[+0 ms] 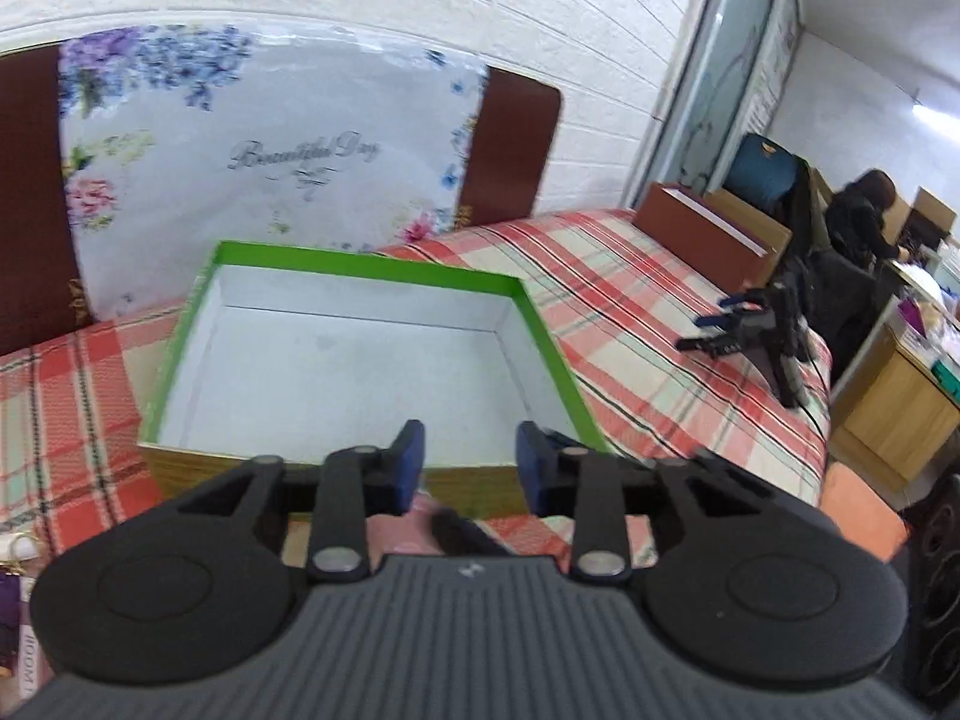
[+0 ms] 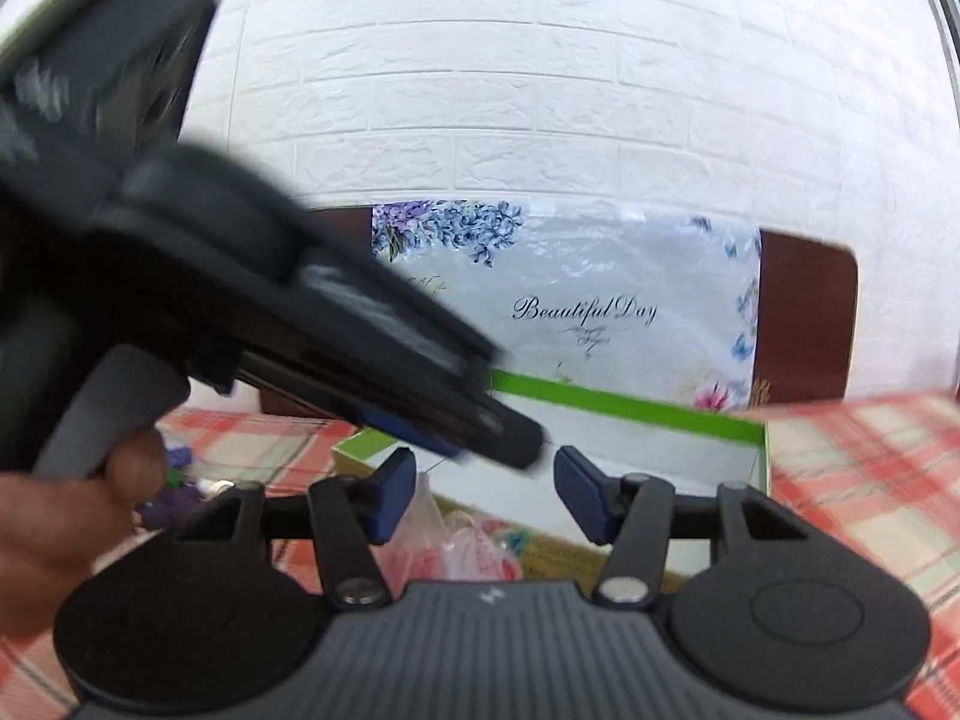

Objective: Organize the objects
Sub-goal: 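Carry the zip bag pack with the left gripper over the green box, then lower the zip bag pack into the box and open the left gripper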

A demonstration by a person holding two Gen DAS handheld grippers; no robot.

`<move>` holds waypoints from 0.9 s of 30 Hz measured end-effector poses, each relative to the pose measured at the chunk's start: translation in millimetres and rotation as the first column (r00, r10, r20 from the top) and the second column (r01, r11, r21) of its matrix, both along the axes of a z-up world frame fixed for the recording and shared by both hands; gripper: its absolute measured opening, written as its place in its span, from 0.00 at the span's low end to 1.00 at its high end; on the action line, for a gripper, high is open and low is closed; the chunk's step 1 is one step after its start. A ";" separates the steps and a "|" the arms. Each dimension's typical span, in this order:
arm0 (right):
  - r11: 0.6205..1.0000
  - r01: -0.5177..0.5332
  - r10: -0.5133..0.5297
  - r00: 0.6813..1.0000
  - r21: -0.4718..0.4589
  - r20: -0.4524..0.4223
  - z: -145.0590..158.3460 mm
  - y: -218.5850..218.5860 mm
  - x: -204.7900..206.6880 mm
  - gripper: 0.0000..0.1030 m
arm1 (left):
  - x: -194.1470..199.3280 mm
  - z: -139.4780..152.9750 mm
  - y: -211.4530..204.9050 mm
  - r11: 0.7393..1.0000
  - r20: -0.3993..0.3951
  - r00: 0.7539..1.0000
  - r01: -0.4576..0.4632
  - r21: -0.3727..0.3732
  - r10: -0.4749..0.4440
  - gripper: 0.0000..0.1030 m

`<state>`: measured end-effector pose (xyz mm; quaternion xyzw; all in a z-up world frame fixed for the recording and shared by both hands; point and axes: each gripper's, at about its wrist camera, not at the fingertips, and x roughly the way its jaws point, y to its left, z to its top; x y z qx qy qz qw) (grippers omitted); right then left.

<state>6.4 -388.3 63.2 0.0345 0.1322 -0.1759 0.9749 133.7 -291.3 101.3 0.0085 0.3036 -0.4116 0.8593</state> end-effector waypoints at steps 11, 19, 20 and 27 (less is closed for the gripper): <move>0.943 0.306 -0.290 0.948 0.130 -0.128 -14.8 -146.4 15.1 0.68 | 87.2 -20.0 11.4 0.901 0.128 0.933 -0.357 0.245 0.335 0.59; 0.978 0.157 -0.104 0.938 0.138 -0.332 -42.0 -160.2 82.5 0.40 | 91.2 -54.6 13.1 0.877 -0.008 0.942 -0.309 0.368 0.335 0.48; 0.988 0.106 -0.063 0.939 0.109 -0.339 -44.0 -153.8 92.1 0.41 | 82.2 -54.0 15.7 0.868 0.011 0.938 -0.326 0.375 0.348 0.53; 0.998 0.064 -0.058 0.955 0.009 -0.291 -29.9 -122.8 101.5 0.48 | 46.7 -29.1 58.8 0.838 0.099 0.880 -0.474 0.270 0.465 0.55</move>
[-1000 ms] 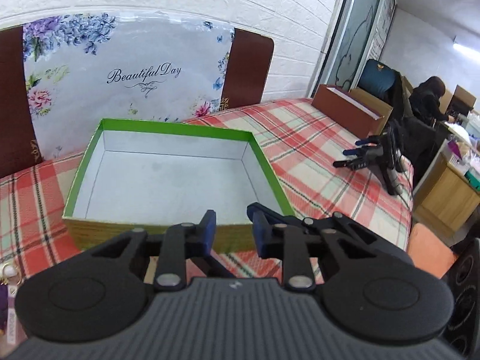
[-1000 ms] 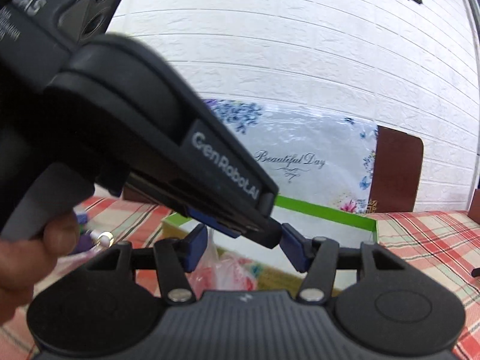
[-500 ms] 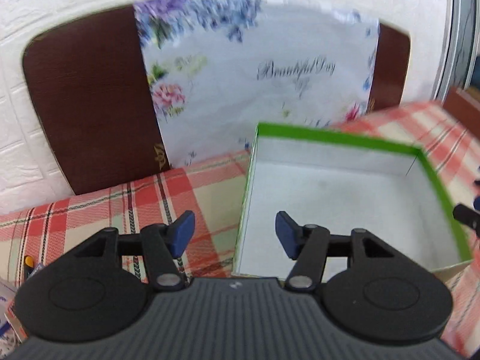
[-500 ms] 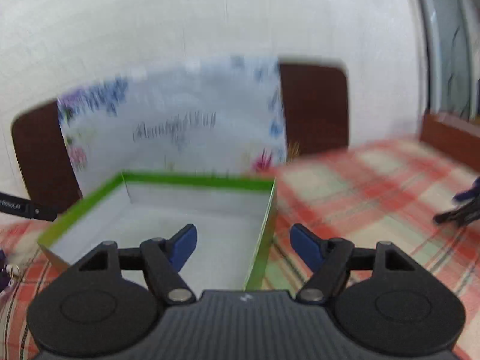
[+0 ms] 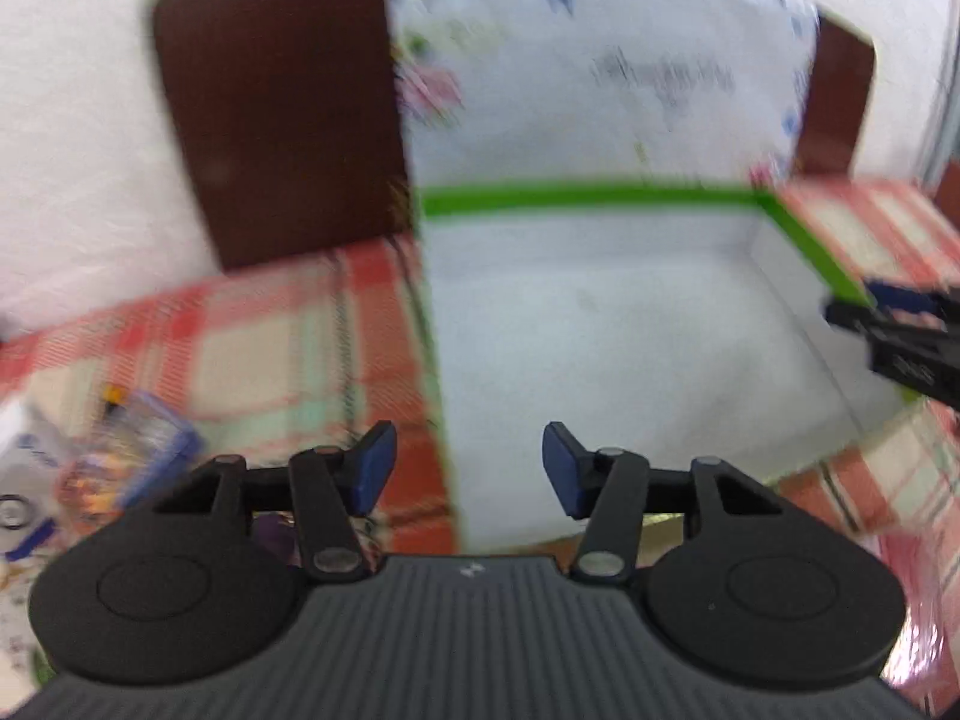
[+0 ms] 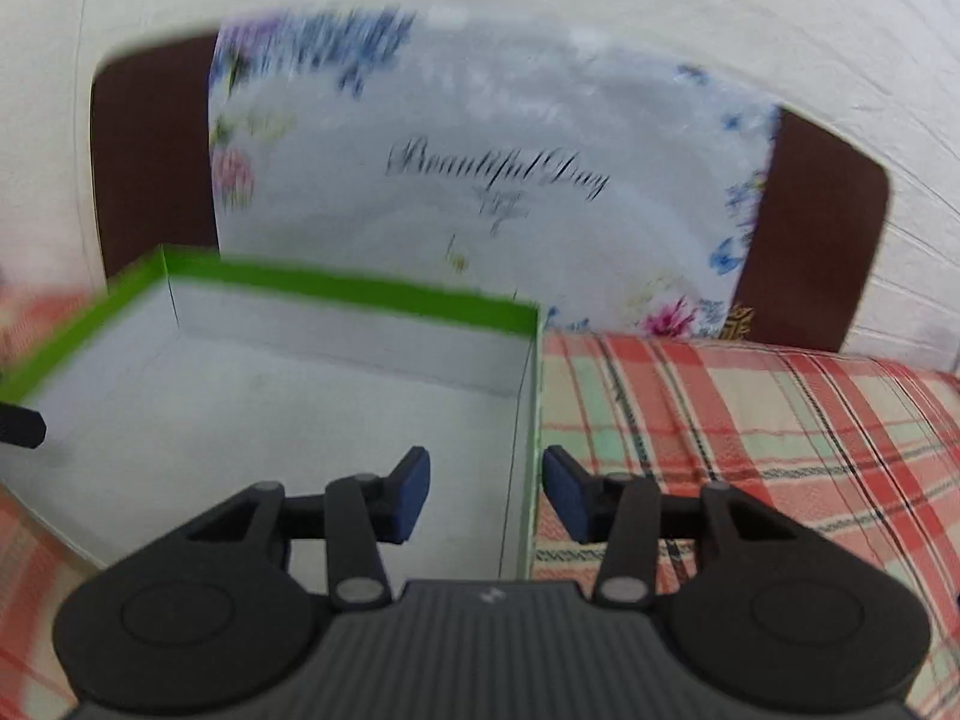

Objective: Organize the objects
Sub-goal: 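Lower the zip bag pack into the box and open the left gripper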

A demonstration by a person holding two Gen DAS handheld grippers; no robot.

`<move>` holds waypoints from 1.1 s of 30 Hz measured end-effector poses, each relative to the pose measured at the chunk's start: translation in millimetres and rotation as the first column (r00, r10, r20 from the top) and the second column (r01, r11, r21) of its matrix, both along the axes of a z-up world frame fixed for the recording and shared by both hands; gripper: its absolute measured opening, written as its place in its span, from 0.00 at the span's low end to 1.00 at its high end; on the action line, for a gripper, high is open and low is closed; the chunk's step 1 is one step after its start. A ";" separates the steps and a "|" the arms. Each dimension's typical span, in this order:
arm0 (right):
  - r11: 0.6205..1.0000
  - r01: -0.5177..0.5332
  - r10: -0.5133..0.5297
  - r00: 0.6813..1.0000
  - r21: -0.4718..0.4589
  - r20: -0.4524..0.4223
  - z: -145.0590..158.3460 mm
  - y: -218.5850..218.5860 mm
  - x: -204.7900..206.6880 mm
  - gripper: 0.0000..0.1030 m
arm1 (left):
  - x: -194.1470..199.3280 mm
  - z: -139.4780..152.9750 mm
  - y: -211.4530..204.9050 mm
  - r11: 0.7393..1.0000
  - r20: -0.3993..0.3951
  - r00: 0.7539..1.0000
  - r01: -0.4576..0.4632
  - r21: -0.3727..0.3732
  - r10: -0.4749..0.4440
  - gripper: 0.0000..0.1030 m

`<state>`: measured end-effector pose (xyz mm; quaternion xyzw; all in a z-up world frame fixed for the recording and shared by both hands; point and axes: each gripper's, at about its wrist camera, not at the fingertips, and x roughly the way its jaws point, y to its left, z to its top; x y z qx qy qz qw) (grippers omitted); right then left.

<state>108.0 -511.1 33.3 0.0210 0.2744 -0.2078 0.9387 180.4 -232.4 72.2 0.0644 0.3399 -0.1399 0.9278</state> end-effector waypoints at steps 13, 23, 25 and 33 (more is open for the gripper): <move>0.971 0.035 -0.061 0.993 0.238 0.103 -43.8 73.7 -169.9 0.95 | -69.1 -43.2 -76.0 0.880 -0.242 0.865 0.361 -0.309 -0.440 0.88; 0.945 -0.107 0.080 0.992 0.308 0.099 -53.8 104.7 -136.7 0.62 | -92.4 -55.4 -60.5 0.869 -0.257 0.859 0.339 -0.362 -0.442 0.62; 0.962 -0.134 0.103 0.985 0.240 0.137 -41.5 119.7 -134.0 0.61 | -96.1 -38.4 -47.4 0.865 -0.195 0.881 0.342 -0.367 -0.431 0.62; 0.967 -0.241 0.211 0.942 0.088 0.263 14.8 113.5 -60.9 0.62 | -38.6 18.6 -28.5 0.879 0.011 0.942 0.316 -0.357 -0.334 0.63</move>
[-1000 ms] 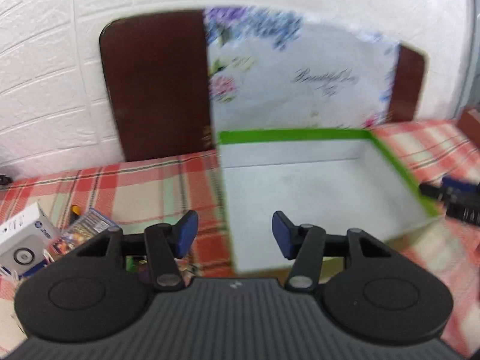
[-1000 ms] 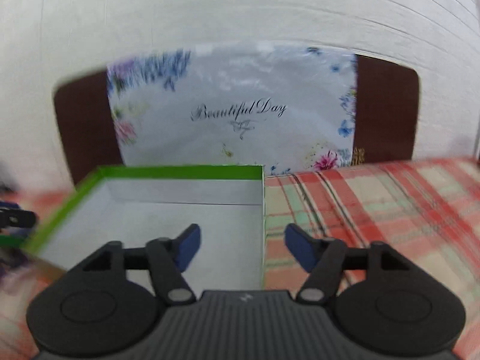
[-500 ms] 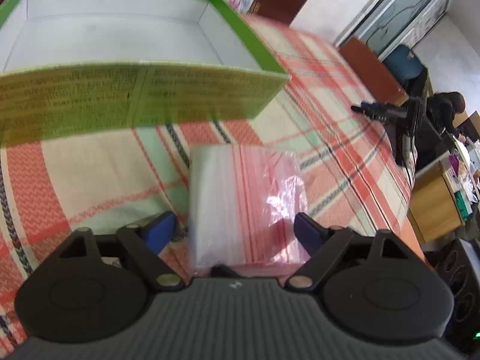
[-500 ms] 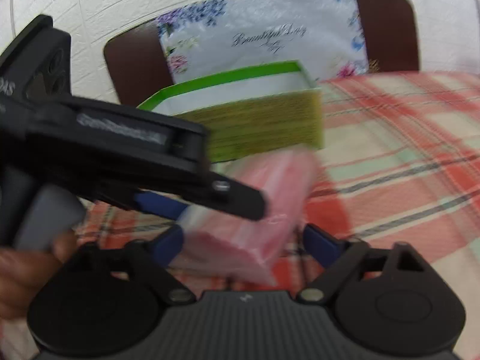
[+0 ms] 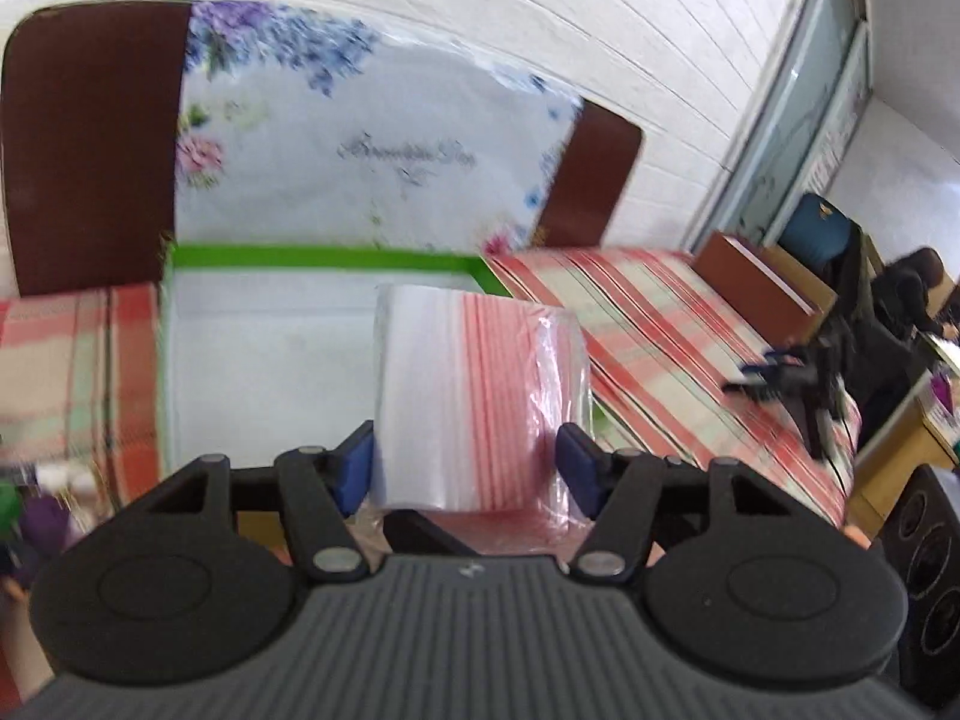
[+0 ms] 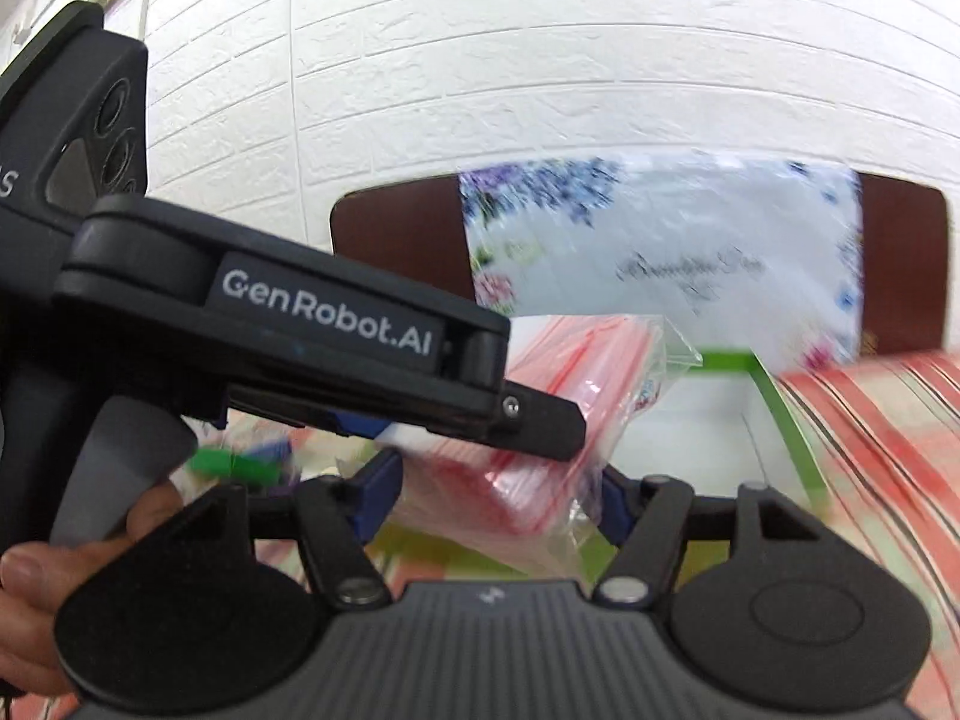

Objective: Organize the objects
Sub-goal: 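Lower the zip bag pack into the box and open the left gripper, then move the left gripper back toward the floral cloth pouch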

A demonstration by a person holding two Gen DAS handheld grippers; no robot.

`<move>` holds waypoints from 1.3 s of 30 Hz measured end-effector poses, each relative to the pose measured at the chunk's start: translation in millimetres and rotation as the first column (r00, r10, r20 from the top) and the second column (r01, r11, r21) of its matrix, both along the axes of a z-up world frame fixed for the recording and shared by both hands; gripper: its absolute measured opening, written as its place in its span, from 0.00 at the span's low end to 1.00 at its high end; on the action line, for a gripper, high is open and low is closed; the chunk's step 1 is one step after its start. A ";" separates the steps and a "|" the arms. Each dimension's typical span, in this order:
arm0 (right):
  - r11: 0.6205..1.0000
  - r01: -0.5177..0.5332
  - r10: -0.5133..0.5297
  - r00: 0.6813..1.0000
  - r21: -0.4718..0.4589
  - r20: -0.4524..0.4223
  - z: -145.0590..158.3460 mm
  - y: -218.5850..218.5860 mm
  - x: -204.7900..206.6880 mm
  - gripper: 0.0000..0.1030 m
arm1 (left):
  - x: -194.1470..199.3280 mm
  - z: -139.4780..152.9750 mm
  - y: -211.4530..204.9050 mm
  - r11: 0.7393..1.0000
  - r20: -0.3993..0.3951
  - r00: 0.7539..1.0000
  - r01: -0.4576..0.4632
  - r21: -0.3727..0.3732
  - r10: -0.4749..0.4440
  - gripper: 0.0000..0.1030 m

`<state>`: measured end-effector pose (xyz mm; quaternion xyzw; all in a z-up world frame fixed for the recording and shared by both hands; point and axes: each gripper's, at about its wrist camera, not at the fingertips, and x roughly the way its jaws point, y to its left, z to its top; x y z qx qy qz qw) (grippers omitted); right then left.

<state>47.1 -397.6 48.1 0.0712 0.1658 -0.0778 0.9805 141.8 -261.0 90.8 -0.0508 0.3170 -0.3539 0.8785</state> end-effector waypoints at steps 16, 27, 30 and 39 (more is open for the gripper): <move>0.997 0.074 -0.076 0.994 -0.028 -0.076 -14.6 -19.4 70.5 0.77 | 52.5 -21.9 21.5 0.965 0.055 0.979 -0.201 0.169 0.194 0.67; 0.990 0.136 -0.137 0.989 -0.024 -0.052 7.8 67.8 -15.3 0.78 | -42.2 -14.8 62.4 0.933 0.148 0.962 -0.259 0.249 0.228 0.72; 0.987 0.155 -0.149 0.983 0.042 -0.110 1.8 76.9 -26.4 0.78 | -59.4 -22.4 74.2 0.920 0.135 0.962 -0.269 0.285 0.239 0.72; 0.974 0.186 -0.144 0.950 0.129 -0.277 -28.3 100.2 -49.8 0.78 | -86.4 -49.1 116.7 0.895 0.068 0.955 -0.294 0.335 0.288 0.72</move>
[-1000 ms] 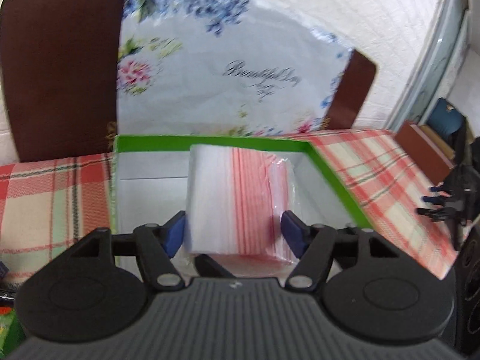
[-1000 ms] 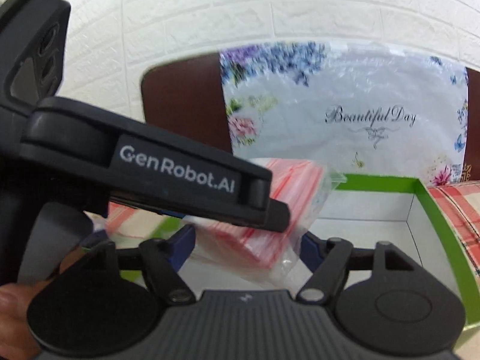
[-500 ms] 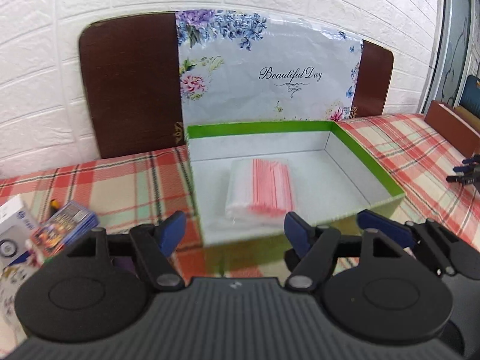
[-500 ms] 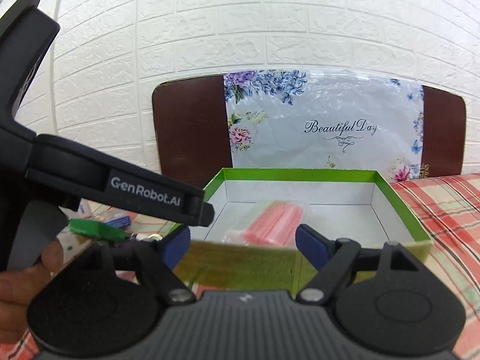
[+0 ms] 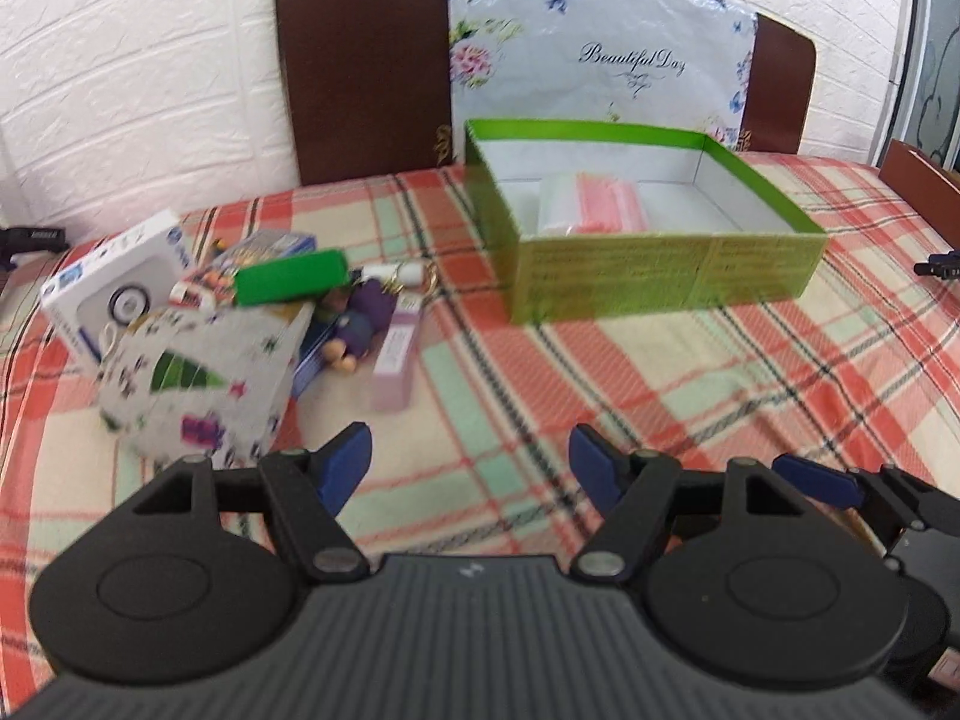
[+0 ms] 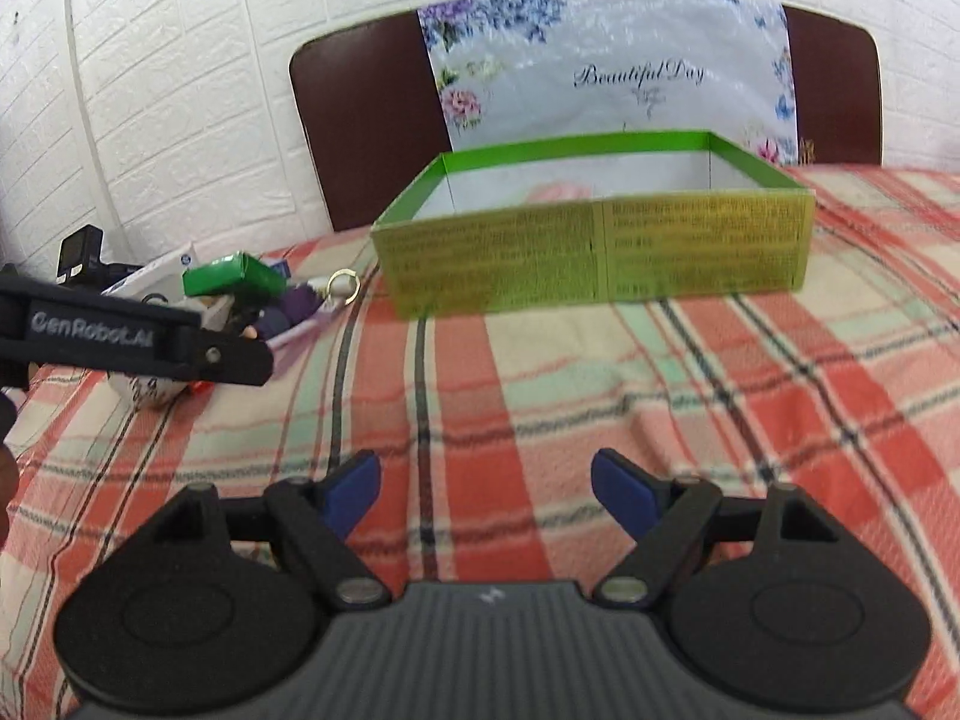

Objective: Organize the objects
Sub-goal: 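Move the left gripper back toward the floral cloth pouch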

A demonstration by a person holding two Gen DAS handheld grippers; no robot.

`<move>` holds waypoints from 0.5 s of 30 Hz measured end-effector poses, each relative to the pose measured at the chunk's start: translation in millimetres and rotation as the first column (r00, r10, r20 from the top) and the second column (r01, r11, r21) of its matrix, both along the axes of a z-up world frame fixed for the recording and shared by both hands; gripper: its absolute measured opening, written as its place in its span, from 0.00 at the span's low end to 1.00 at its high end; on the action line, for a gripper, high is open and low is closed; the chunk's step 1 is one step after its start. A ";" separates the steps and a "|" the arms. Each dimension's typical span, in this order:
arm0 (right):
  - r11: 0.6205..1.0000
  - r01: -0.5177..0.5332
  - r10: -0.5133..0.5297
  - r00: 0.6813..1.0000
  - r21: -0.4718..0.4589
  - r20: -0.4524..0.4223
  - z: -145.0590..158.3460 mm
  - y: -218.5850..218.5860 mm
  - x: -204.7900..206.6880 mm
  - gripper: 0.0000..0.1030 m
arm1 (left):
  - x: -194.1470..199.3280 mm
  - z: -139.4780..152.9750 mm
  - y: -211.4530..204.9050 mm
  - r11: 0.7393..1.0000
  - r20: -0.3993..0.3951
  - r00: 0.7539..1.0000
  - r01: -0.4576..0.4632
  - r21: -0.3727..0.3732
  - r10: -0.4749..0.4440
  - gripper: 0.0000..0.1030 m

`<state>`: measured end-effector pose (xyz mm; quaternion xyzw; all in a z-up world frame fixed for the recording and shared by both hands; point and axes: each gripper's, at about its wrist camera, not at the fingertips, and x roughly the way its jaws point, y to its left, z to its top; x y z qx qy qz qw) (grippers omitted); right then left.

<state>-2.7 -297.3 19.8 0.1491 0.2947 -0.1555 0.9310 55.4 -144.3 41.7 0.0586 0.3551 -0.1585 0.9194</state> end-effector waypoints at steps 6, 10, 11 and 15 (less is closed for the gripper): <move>0.999 -0.042 0.042 0.999 -0.014 -0.010 7.3 17.4 5.7 0.78 | -6.6 -11.5 28.1 0.999 -0.004 0.999 -0.046 0.029 0.046 0.73; 0.996 -0.087 0.087 0.996 -0.019 -0.026 6.9 34.4 15.1 0.78 | -5.7 -15.1 49.2 0.996 -0.005 0.996 -0.088 0.032 0.088 0.74; 0.994 -0.102 0.102 0.994 -0.022 -0.031 6.5 39.3 18.1 0.78 | -5.6 -16.0 53.9 0.995 -0.003 0.995 -0.098 0.033 0.098 0.74; 0.986 -0.165 0.164 0.985 -0.036 -0.049 5.0 59.2 29.5 0.78 | -4.3 -19.2 72.8 0.990 0.005 0.990 -0.140 0.034 0.140 0.75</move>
